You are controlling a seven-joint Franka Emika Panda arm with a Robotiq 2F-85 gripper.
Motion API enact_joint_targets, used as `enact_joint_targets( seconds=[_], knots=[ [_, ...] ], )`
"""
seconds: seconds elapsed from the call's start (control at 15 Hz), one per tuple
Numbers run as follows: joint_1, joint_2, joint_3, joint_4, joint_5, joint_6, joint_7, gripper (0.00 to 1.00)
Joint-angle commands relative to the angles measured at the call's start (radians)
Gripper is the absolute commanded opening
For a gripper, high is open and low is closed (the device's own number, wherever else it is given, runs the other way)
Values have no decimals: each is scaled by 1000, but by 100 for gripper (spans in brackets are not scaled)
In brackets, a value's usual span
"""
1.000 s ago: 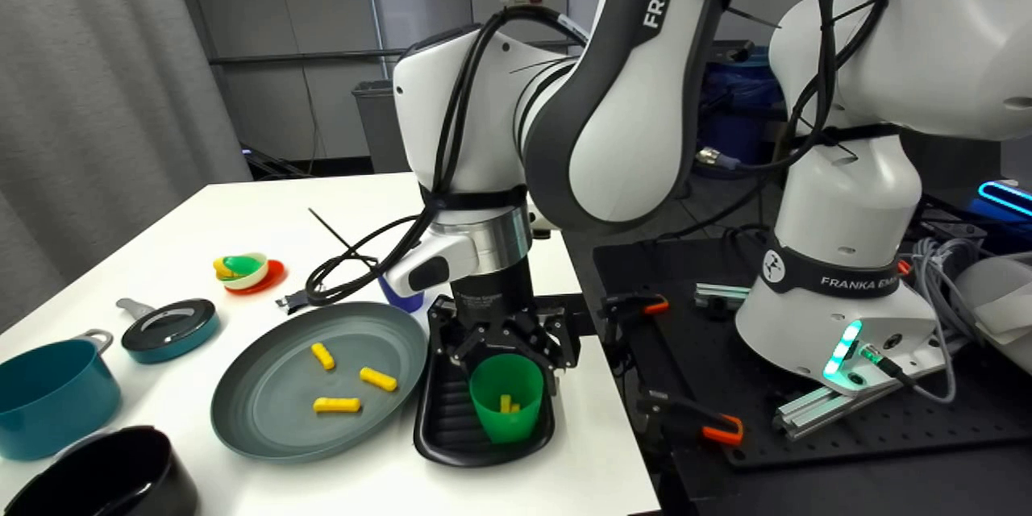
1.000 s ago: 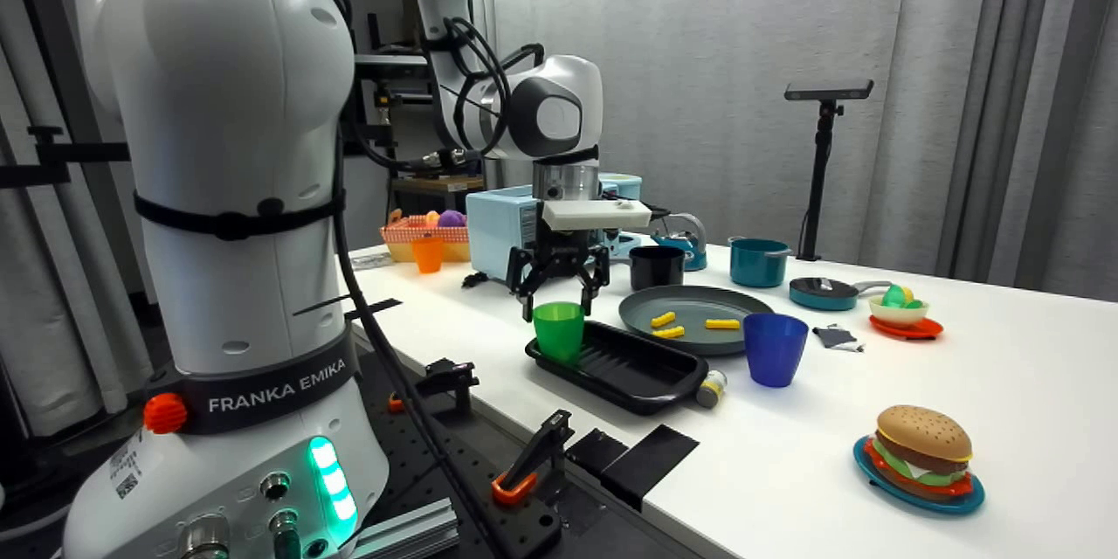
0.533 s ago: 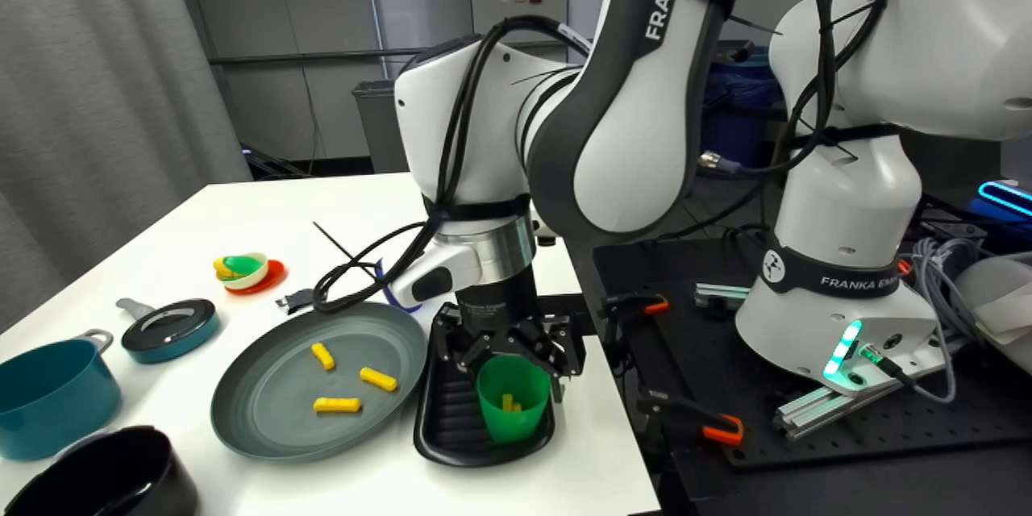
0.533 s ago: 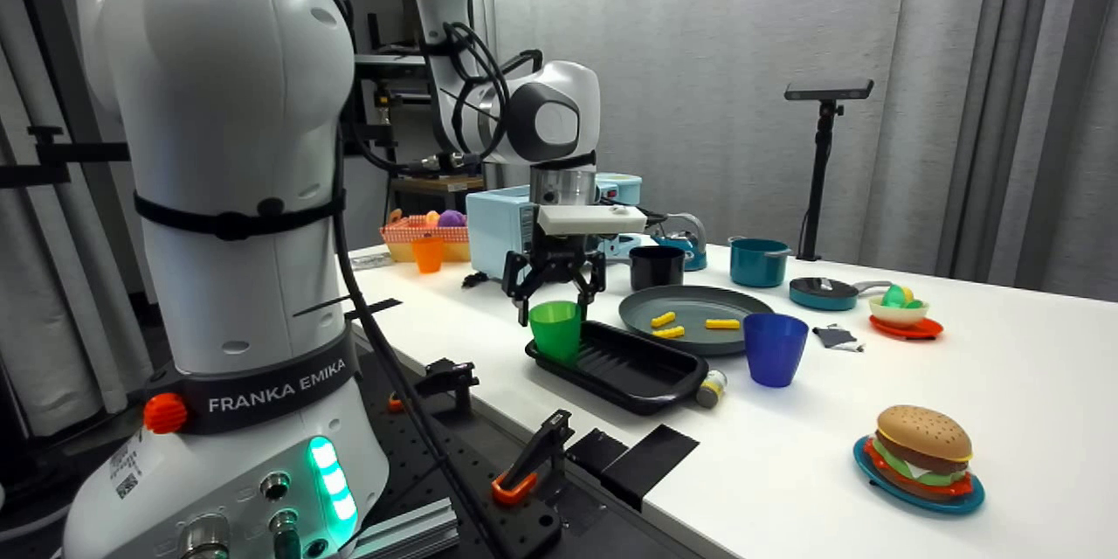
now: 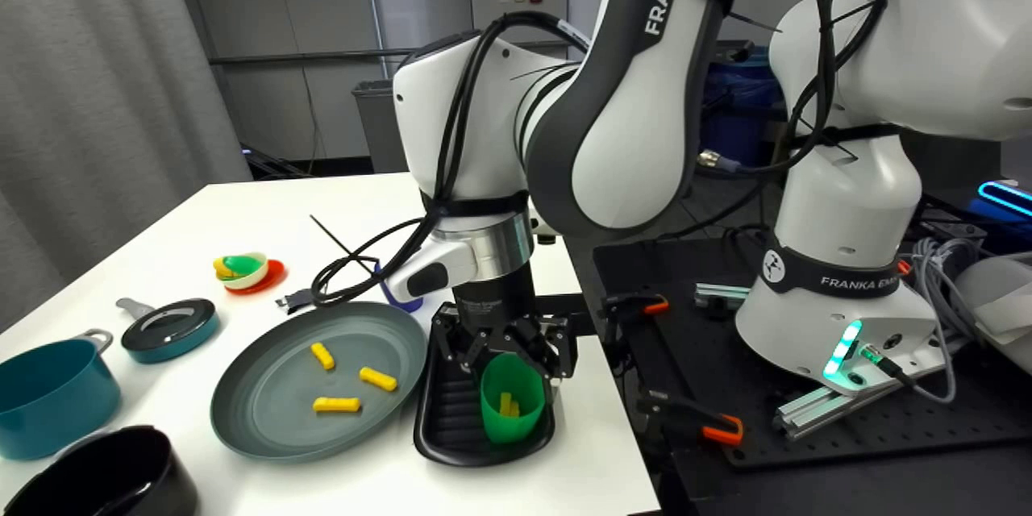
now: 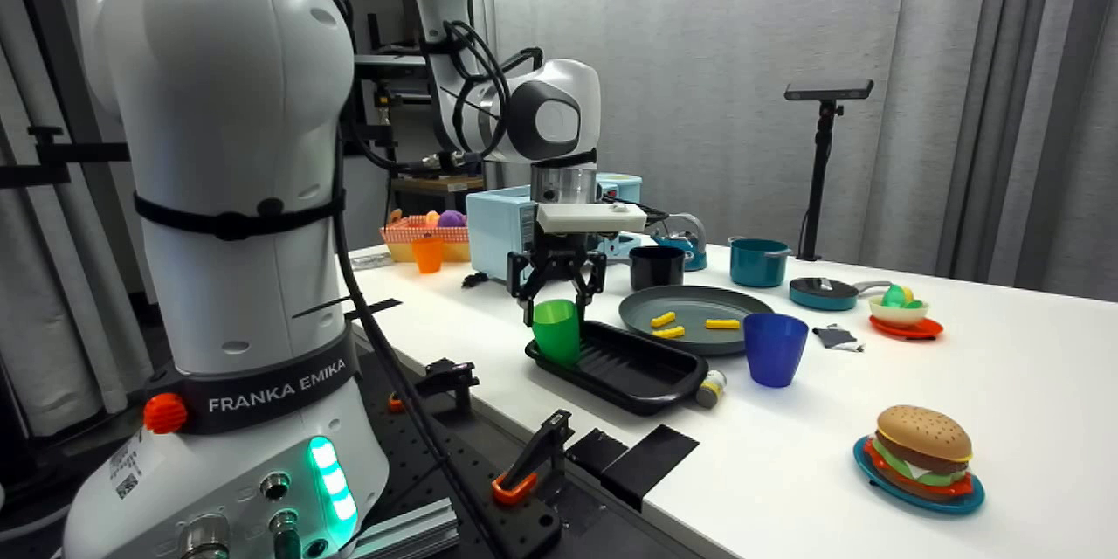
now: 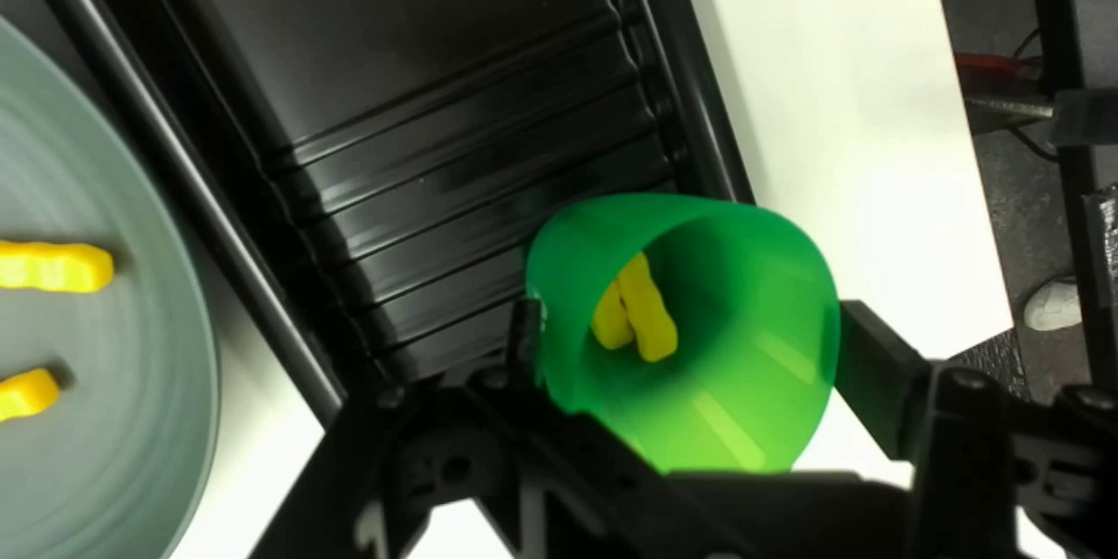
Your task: Pour the contents of the green cup onto the plate, then put it in the blue cup
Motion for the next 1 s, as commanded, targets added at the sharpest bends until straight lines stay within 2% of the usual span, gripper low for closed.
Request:
enact_joint_targets(
  seconds=[0.0, 0.33, 0.93],
  knots=[
    [-15, -16, 9, -11, 8, 10, 21, 56],
    [-24, -15, -12, 17, -33, 18, 54, 56],
    [-43, -31, -56, 147, -154, -9, 184, 56]
  ],
)
